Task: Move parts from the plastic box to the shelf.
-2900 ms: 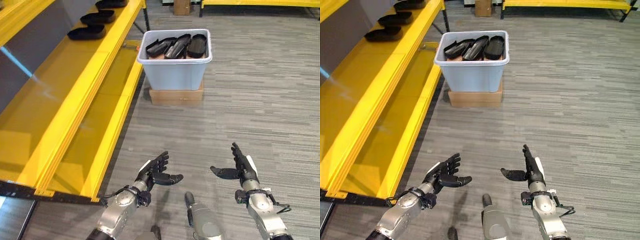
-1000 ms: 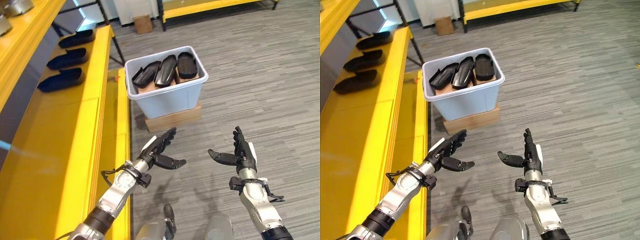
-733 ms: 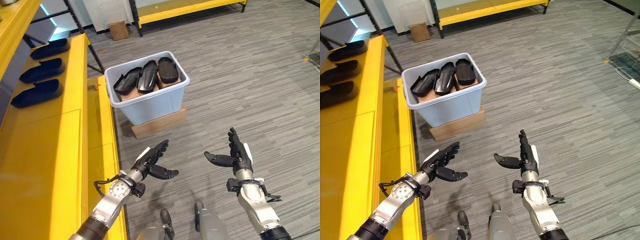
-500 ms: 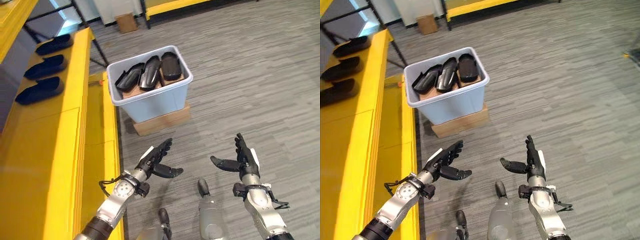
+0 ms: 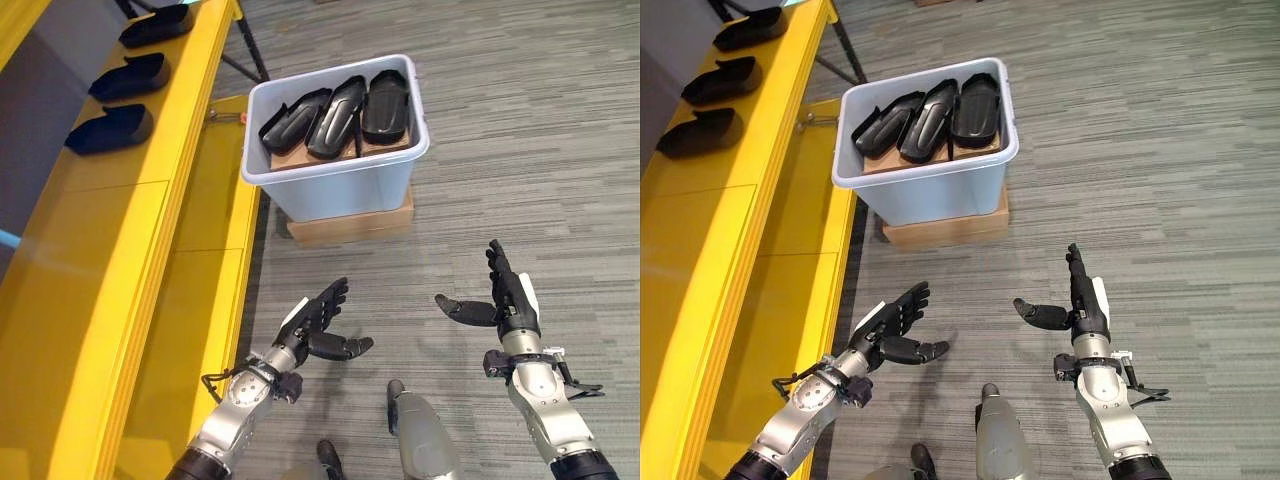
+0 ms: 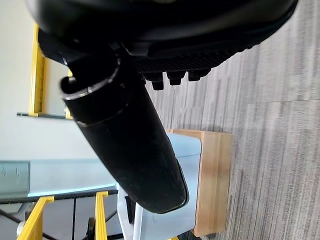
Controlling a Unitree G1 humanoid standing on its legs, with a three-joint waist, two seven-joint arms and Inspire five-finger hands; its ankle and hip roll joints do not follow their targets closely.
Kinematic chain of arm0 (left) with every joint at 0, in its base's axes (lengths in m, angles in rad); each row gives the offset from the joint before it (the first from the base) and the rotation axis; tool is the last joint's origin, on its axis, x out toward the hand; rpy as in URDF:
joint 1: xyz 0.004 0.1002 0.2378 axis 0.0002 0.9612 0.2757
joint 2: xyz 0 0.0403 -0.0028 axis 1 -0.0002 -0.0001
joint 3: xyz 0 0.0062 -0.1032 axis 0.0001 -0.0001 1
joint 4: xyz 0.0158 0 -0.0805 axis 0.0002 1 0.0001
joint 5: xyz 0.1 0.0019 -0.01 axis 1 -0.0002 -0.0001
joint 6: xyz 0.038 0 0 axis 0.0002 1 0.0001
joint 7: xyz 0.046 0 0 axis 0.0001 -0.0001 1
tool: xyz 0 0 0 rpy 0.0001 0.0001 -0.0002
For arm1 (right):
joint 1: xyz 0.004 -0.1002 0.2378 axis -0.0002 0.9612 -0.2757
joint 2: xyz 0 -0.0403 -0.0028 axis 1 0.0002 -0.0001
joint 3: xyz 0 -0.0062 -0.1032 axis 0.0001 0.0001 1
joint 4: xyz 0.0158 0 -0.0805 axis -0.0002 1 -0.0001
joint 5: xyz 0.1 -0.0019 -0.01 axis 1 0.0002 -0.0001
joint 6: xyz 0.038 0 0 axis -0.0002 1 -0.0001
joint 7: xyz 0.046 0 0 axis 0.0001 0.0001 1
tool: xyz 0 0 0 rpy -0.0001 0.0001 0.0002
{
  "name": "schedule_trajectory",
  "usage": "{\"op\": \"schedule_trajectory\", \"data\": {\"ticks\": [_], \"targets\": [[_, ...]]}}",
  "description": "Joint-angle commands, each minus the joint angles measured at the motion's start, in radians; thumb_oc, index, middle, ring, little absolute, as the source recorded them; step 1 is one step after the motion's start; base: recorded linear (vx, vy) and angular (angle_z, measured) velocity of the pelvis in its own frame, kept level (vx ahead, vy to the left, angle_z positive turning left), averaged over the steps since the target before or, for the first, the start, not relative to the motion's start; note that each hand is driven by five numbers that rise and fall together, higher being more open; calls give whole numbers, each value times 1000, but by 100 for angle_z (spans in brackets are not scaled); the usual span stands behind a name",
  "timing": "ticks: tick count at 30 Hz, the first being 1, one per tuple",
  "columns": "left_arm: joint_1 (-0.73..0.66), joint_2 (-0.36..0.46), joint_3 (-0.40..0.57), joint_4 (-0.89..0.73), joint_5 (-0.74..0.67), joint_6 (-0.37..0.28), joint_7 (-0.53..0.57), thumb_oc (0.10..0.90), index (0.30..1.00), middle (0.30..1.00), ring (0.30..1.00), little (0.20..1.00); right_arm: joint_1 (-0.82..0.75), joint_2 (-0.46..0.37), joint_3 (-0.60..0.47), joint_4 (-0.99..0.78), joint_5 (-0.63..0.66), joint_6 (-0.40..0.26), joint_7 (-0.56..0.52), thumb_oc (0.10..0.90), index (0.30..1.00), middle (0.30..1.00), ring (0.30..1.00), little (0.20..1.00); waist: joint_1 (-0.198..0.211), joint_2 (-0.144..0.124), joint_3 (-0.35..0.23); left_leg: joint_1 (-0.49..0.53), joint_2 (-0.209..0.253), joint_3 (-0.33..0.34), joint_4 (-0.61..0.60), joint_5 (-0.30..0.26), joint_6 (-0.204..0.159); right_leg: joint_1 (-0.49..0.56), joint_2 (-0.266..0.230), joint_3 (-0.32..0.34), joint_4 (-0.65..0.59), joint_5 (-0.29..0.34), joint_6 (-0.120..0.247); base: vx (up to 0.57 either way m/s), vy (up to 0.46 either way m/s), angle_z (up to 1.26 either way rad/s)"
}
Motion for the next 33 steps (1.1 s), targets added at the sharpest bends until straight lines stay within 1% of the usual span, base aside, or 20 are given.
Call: {"op": "schedule_trajectory", "data": {"ticks": [1, 3, 4, 5, 6, 10, 11, 12, 14, 15, 16, 18, 21, 22, 23, 26, 28, 29, 30, 33], "targets": [[-32, -12, 70, -61, -62, -191, 3, 900, 1000, 1000, 1000, 1000, -40, -17, -47, -113, -74, -98, -34, 900, 1000, 1000, 1000, 1000, -10, -17, -137, 98, -19, 5, 55, 114, 9, 67, 51, 89, -226, 34, 51, 94, -350, 55], [-38, -14, 70, -63, -69, -208, 15, 900, 1000, 1000, 1000, 1000, -52, -17, -34, -107, -60, -110, -47, 900, 1000, 1000, 1000, 1000, 11, -20, -135, 54, -67, -64, 84, 80, 27, 74, 67, 105, -220, 28, 49, 75, -227, 15], [-36, -17, 76, -65, -63, -206, 29, 900, 1000, 1000, 1000, 1000, -65, -5, -20, -101, -45, -113, -50, 900, 1000, 1000, 1000, 1000, 39, -34, -133, 16, -149, -134, 58, 38, 66, 67, 78, 130, -214, 52, 56, 61, -163, -19], [-34, -17, 79, -67, -57, -205, 35, 900, 1000, 1000, 1000, 1000, -66, -1, -19, -101, -42, -112, -48, 900, 1000, 1000, 1000, 1000, 45, -37, -133, 12, -162, -146, 52, 28, 73, 67, 83, 137, -210, 51, 58, 116, -239, -51], [-24, -9, 97, -77, -41, -199, 34, 900, 1000, 1000, 1000, 1000, -61, 15, -20, -112, -39, -111, -47, 900, 1000, 1000, 1000, 1000, 58, -52, -133, -5, -177, -145, 8, 7, 96, 74, 100, 151, -207, 52, 61, 119, -170, -73], [-36, -6, 101, -79, -39, -208, 35, 900, 1000, 1000, 1000, 1000, -59, 16, -20, -132, -37, -82, -58, 900, 1000, 1000, 1000, 1000, 63, -60, -115, -60, -159, -97, -94, 6, 105, 114, 104, 169, -206, 35, 70, 95, -50, -28], [-42, -8, 98, -80, -42, -214, 45, 900, 1000, 1000, 1000, 1000, -59, 17, -13, -133, -28, -73, -57, 900, 1000, 1000, 1000, 1000, 69, -63, -102, -104, -156, -94, -112, 28, 100, 152, 103, 179, -215, 20, 72, 238, 26, -12], [-52, -11, 92, -78, -27, -231, 81, 900, 1000, 1000, 1000, 1000, -65, 21, 9, -125, -12, -74, -46, 900, 1000, 1000, 1000, 1000, 92, -67, -87, -190, -157, -108, -129, 81, 87, 219, 106, 202, -243, 5, 64, 277, 22, -26], [-60, -9, 92, -71, -11, -272, 114, 900, 1000, 1000, 1000, 1000, -66, 23, 24, -123, -4, -77, -35, 900, 1000, 1000, 1000, 1000, 109, -67, -76, -238, -144, -127, -161, 141, 70, 262, 114, 217, -253, -9, 56, 267, -9, -56], [-63, -6, 99, -71, -25, -279, 115, 900, 1000, 1000, 1000, 1000, -62, 26, 29, -125, -9, -69, -30, 900, 1000, 1000, 1000, 1000, 114, -66, -68, -267, -121, -119, -180, 184, 58, 287, 118, 219, -252, -18, 51, 212, -31, -76], [-64, -5, 101, -71, -28, -280, 113, 900, 1000, 1000, 1000, 1000, -60, 27, 30, -126, -10, -68, -30, 900, 1000, 1000, 1000, 1000, 115, -67, -65, -269, -116, -114, -186, 194, 56, 293, 118, 219, -251, -21, 50, 365, -53, -75], [-81, -7, 112, -32, -20, -285, 99, 900, 1000, 1000, 1000, 1000, -44, 39, 33, -130, -7, -63, -15, 900, 1000, 1000, 1000, 1000, 102, -77, -60, -273, -73, -49, -262, 226, 40, 340, 114, 203, -235, -62, 48, 403, -61, -30], [-90, -17, 105, 0, -2, -294, 105, 900, 1000, 1000, 1000, 1000, -37, 39, 53, -125, 7, -58, 12, 900, 1000, 1000, 1000, 1000, 94, -81, -49, -251, -58, -28, -328, 225, 36, 355, 115, 206, -181, -101, 48, 387, 8, -1], [-91, -15, 103, 4, 4, -307, 98, 900, 1000, 1000, 1000, 1000, -36, 37, 61, -124, 26, -56, 45, 900, 1000, 1000, 1000, 1000, 96, -79, -43, -243, -61, -43, -323, 220, 36, 357, 120, 221, -154, -119, 44, 311, 16, -7], [-92, -11, 104, 3, 6, -316, 90, 900, 1000, 1000, 1000, 1000, -38, 36, 65, -124, 31, -56, 58, 900, 1000, 1000, 1000, 1000, 100, -69, -37, -250, -46, -39, -316, 236, 40, 348, 138, 224, -148, -109, 37, 291, 15, -17], [-89, 5, 112, -31, 11, -342, 81, 900, 1000, 1000, 1000, 1000, -53, 29, 81, -115, 29, -70, 90, 900, 1000, 1000, 1000, 1000, 120, -61, -34, -253, -70, -90, -275, 226, 41, 346, 144, 244, -112, -140, 27, 281, 27, -39], [-92, 15, 114, -39, 12, -336, 79, 900, 1000, 1000, 1000, 1000, -52, 29, 75, -114, 33, -71, 90, 900, 1000, 1000, 1000, 1000, 124, -63, -41, -258, -83, -75, -226, 205, 54, 354, 141, 234, -100, -158, 25, 322, -9, -53], [-99, 25, 115, -46, -3, -323, 72, 900, 1000, 1000, 1000, 1000, -52, 27, 72, -116, 57, -70, 86, 900, 1000, 1000, 1000, 1000, 133, -71, -56, -269, -105, -64, -175, 176, 70, 367, 134, 221, -95, -169, 27, 297, -31, -23], [-99, 25, 115, -46, -3, -323, 72, 900, 1000, 1000, 1000, 1000, -52, 27, 72, -116, 57, -70, 86, 900, 1000, 1000, 1000, 1000, 133, -71, -56, -269, -105, -64, -175, 176, 70, 367, 134, 221, -95, -169, 27, 338, -34, 7], [-92, 29, 118, -58, -1, -294, 49, 900, 1000, 1000, 1000, 1000, -63, 47, 79, -111, 61, -81, 94, 900, 1000, 1000, 1000, 1000, 157, -87, -84, -259, -144, -63, -138, 122, 105, 379, 118, 201, -40, -184, 48, 365, -22, 15]]}}
